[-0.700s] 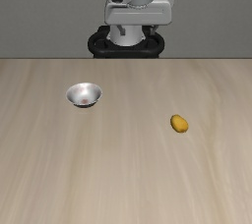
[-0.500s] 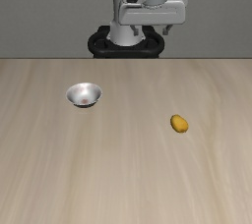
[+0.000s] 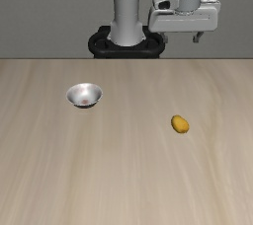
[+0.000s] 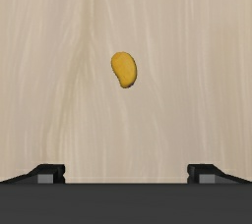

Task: Pick the mango on the table and place it on the bowl

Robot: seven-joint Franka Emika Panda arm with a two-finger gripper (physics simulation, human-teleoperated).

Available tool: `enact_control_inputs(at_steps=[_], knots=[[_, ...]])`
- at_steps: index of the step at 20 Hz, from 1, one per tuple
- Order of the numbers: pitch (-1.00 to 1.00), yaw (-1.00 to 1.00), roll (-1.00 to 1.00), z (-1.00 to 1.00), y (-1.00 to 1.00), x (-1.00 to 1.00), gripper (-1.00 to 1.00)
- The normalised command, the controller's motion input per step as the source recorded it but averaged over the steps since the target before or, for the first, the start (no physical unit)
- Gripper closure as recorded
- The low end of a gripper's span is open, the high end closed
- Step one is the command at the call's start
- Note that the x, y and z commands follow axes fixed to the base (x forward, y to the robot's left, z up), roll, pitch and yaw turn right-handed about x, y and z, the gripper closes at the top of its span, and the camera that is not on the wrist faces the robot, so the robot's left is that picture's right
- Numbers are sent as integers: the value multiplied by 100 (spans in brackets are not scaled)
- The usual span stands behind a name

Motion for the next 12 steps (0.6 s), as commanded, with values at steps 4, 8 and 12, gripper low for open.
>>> enact_control_inputs(at_steps=[4, 8, 12], knots=[[0, 0, 0, 0, 0, 100, -100], [0, 0, 0, -25, 0, 75, -100], [0, 0, 0, -100, 0, 0, -100]])
